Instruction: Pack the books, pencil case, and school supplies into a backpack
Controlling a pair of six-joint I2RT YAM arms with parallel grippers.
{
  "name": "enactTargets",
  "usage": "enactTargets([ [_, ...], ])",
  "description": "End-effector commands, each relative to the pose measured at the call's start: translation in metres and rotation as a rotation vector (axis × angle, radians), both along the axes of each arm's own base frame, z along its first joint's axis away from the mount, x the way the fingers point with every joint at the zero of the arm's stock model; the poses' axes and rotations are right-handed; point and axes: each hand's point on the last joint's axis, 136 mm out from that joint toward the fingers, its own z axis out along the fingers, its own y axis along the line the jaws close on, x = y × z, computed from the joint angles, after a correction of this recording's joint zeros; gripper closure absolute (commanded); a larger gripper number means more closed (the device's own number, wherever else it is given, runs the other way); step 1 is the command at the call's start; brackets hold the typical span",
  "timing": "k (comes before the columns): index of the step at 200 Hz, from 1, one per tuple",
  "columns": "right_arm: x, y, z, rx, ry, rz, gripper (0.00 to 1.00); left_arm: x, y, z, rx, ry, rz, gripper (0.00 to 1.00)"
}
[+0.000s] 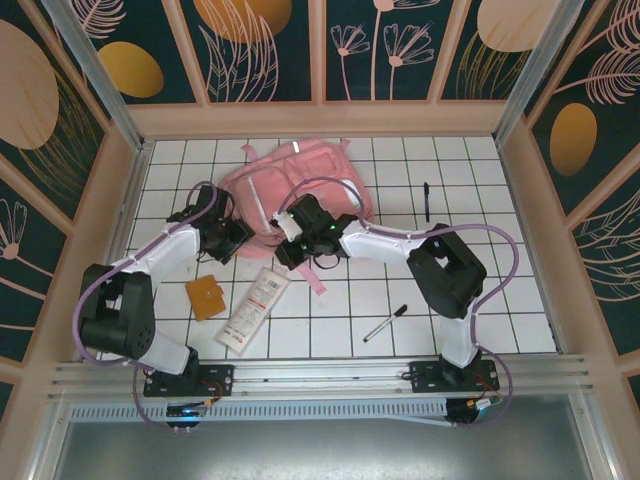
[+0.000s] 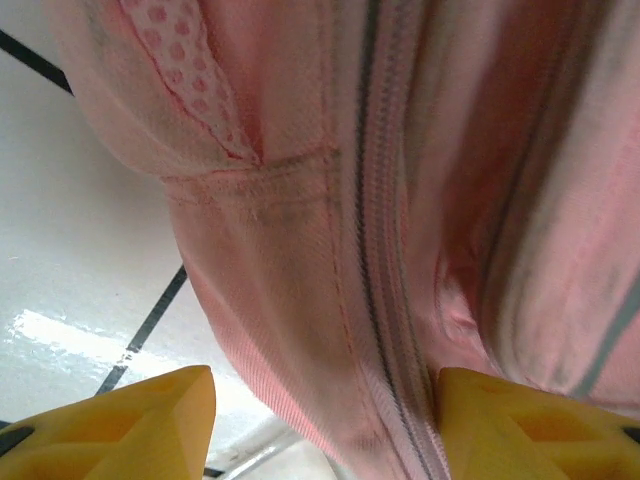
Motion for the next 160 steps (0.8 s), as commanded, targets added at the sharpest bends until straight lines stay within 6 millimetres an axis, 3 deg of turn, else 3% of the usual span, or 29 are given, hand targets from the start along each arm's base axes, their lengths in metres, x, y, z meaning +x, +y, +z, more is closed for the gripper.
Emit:
enactTargets([
  [1, -0.013, 0.017, 0.01, 0.076, -0.004, 0.044, 1.0, 0.012, 0.007, -0.011, 0.026, -0.016, 0.082, 0.42],
  [23, -0.01, 0.007, 0.001, 0.016, -0.014, 0.022, 1.0, 0.007, 0.012, -0.026, 0.058, 0.018, 0.08, 0.47],
  [40, -0.009, -0.011, -0.013, -0.059, -0.017, -0.003, 1.0, 0.005, 0.016, -0.029, 0.098, 0.036, 0.059, 0.56],
  [62, -0.01, -0.04, -0.032, -0.157, -0.064, -0.029, 1.0, 0.007, 0.026, -0.022, 0.161, 0.018, 0.043, 1.0],
  [84, -0.004, -0.075, -0.053, -0.288, -0.09, -0.091, 1.0, 0.008, 0.038, -0.019, 0.214, 0.038, 0.016, 1.0],
  [90, -0.002, -0.087, -0.058, -0.323, -0.092, -0.12, 1.0, 0.016, 0.039, -0.009, 0.217, 0.018, 0.012, 1.0],
  [130, 0.029, -0.151, -0.067, -0.403, -0.065, -0.381, 0.99, 0.026, 0.046, 0.01, 0.246, -0.04, -0.02, 1.0],
  [145, 0.038, -0.167, -0.063, -0.408, -0.061, -0.462, 0.95, 0.028, 0.038, 0.011, 0.21, -0.044, -0.053, 1.0],
  [160, 0.044, -0.168, -0.058, -0.382, -0.062, -0.486, 0.92, 0.029, 0.025, 0.011, 0.149, -0.07, -0.087, 1.0],
])
